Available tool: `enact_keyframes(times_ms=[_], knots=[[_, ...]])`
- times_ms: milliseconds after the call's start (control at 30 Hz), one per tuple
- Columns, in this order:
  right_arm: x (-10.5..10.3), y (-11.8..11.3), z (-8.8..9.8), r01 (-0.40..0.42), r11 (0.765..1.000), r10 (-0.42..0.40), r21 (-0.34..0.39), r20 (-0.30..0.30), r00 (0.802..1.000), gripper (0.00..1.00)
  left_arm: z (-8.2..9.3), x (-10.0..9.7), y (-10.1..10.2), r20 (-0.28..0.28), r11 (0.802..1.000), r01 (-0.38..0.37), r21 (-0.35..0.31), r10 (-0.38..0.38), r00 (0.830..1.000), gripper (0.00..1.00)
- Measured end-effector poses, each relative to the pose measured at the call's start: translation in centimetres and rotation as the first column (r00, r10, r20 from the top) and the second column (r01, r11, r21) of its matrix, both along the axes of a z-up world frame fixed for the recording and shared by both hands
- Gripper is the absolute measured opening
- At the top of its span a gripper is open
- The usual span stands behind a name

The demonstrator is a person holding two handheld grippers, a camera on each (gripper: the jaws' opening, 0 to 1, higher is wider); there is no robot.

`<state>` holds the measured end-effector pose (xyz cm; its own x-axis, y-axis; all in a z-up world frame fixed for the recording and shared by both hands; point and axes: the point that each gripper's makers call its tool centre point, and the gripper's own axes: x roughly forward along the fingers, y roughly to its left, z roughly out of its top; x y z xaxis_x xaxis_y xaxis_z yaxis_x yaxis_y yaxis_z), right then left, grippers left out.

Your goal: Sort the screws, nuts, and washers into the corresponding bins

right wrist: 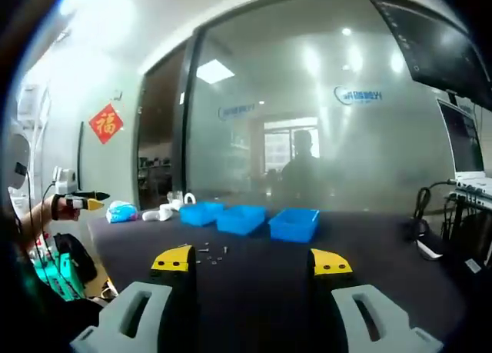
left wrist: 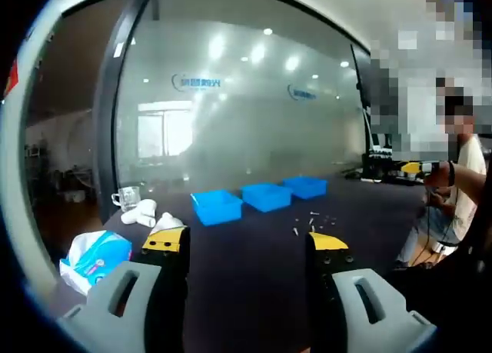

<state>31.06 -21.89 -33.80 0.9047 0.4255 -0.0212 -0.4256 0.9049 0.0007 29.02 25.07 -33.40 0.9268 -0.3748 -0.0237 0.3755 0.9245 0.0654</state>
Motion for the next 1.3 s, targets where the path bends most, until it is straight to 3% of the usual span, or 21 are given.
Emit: enact_keyframes(times_ms=[1300], knots=[[0.05, 0.38, 0.19, -0.01, 1.0, 0.01, -0.004, 0.004, 1.0, 0.53, 0.12, -0.2, -0.14, -0.001, 1.0, 0.005, 0.006, -0.005, 1.0, 0.6]])
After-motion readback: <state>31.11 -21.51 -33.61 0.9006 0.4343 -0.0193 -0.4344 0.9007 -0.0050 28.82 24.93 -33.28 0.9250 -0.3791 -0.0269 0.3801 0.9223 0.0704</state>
